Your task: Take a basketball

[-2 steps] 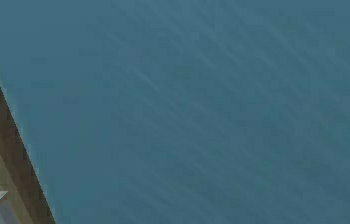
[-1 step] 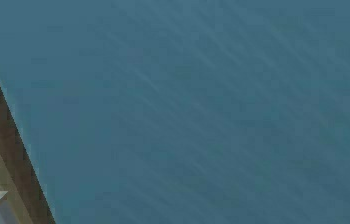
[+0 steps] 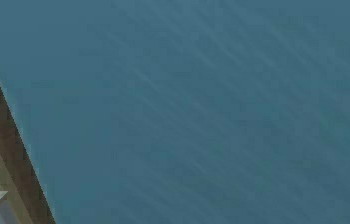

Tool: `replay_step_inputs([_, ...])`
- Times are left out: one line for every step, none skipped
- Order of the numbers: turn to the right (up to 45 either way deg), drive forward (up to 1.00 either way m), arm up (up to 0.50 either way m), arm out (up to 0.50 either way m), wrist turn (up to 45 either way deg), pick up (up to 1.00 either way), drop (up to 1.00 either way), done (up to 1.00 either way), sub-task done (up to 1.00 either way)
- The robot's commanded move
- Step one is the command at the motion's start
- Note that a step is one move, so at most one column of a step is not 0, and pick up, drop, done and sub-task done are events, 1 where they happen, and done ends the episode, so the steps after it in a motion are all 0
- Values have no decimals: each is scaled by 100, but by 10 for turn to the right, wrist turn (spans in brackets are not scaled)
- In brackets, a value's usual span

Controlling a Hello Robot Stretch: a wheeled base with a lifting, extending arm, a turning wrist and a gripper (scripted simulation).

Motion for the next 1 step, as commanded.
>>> replay_step_inputs([0, 0, 10, 0, 0, 0, 0, 0, 0])
